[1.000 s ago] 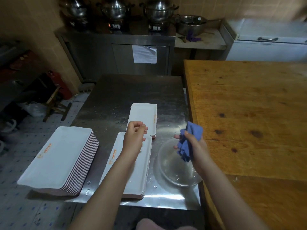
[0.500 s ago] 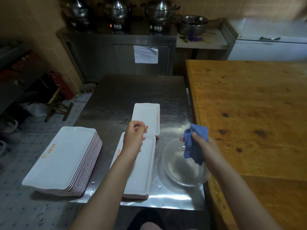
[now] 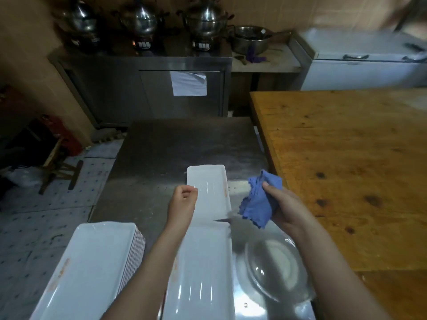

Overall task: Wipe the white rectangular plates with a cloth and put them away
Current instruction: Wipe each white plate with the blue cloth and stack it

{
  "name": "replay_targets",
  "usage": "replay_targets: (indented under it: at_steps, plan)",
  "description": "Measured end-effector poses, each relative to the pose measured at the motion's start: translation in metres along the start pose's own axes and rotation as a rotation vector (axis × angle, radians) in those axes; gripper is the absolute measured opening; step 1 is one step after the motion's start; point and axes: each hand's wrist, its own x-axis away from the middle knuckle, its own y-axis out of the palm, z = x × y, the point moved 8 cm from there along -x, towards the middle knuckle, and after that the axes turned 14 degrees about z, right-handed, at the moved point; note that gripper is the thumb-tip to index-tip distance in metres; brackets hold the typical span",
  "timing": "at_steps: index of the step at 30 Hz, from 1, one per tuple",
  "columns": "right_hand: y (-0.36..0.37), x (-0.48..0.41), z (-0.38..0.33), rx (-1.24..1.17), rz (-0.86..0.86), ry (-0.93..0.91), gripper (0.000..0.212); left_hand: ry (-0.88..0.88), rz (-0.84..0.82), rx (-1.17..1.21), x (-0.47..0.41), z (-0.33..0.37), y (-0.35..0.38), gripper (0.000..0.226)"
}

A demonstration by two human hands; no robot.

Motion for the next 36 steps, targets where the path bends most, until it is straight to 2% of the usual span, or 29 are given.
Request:
replay_targets:
  at_steps: [2, 4, 7, 9, 11, 15, 18, 21, 24, 28, 32, 36]
  plan:
    - [0.019, -0.012, 0.001, -0.005, 0.011, 0.036, 0.018, 0.028, 0.017, -0.126, -0.024, 0.001, 0.003, 0.018]
    - [0.035, -0.026, 0.006, 0.032, 0.033, 0.06, 0.02, 0.072, 0.033, -0.306, -0.047, 0.0, 0.005, 0.036]
    - [0.056, -0.047, 0.017, 0.082, 0.069, 0.1, 0.019, 0.026, 0.009, -0.564, -0.078, -0.018, 0.01, 0.05]
    - [0.063, -0.057, 0.029, 0.088, 0.093, 0.138, 0.021, -0.033, -0.05, -0.647, -0.092, -0.034, 0.017, 0.061]
    - [0.067, -0.064, 0.045, 0.092, 0.117, 0.19, 0.026, -0.032, -0.105, -0.684, -0.099, -0.048, 0.024, 0.06]
    - [0.065, -0.071, 0.067, 0.121, 0.186, 0.249, 0.014, 0.021, -0.152, -0.664, -0.101, -0.06, 0.035, 0.035]
    - [0.066, -0.077, 0.07, 0.129, 0.212, 0.253, 0.015, 0.091, -0.136, -0.686, -0.106, -0.057, 0.036, 0.021]
    - [0.067, -0.077, 0.073, 0.087, 0.228, 0.276, 0.019, 0.151, -0.101, -0.718, -0.109, -0.051, 0.033, 0.02]
    - [0.065, -0.076, 0.071, 0.086, 0.257, 0.267, 0.015, 0.14, -0.039, -0.636, -0.113, -0.042, 0.027, 0.016]
    - [0.06, -0.071, 0.062, 0.094, 0.311, 0.239, 0.015, 0.096, -0.049, -0.538, -0.116, -0.039, 0.026, 0.014]
    - [0.051, -0.065, 0.049, 0.111, 0.351, 0.204, 0.026, 0.004, -0.082, -0.452, -0.113, -0.041, 0.023, 0.014]
    - [0.042, -0.054, 0.035, 0.094, 0.374, 0.163, 0.017, -0.055, -0.08, -0.358, -0.109, -0.033, 0.018, 0.013]
